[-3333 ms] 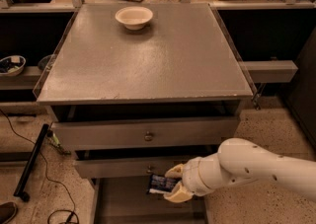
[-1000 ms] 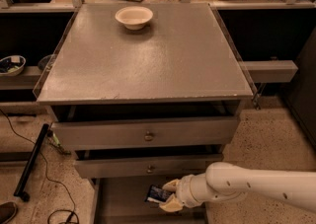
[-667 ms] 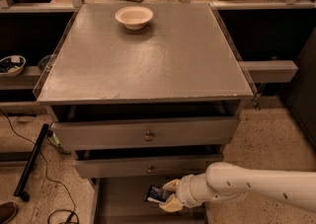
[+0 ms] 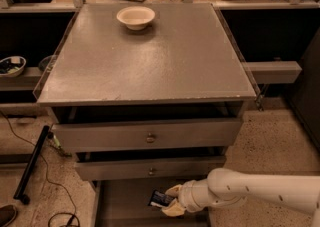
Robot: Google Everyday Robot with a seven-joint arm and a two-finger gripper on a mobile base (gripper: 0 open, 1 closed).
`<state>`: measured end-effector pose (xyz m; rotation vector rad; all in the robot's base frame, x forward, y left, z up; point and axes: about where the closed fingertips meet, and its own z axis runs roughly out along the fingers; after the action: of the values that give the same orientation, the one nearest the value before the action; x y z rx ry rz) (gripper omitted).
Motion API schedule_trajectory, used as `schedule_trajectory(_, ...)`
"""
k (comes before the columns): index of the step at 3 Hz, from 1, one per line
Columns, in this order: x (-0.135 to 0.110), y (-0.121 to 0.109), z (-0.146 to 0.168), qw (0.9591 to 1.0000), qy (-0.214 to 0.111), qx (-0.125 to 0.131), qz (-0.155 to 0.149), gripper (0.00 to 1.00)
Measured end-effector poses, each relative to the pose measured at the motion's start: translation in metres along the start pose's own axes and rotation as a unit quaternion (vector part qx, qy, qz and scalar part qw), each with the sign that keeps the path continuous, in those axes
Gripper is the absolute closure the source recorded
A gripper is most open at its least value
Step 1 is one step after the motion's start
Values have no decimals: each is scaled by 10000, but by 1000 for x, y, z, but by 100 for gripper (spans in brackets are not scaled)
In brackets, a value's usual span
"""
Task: Place rxbar blueberry into bottom drawer
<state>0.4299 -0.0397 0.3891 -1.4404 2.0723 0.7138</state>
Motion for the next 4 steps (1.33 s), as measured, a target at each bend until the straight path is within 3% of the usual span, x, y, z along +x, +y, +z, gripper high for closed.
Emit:
schedule_trajectory(1,25,-18,24,9996,-28,-82,264,100)
schedule_trajectory(2,25,-18,24,9996,-29,-83,264,100)
schedule_trajectory(4,28,-9,55,9990,-241,-306,221,100)
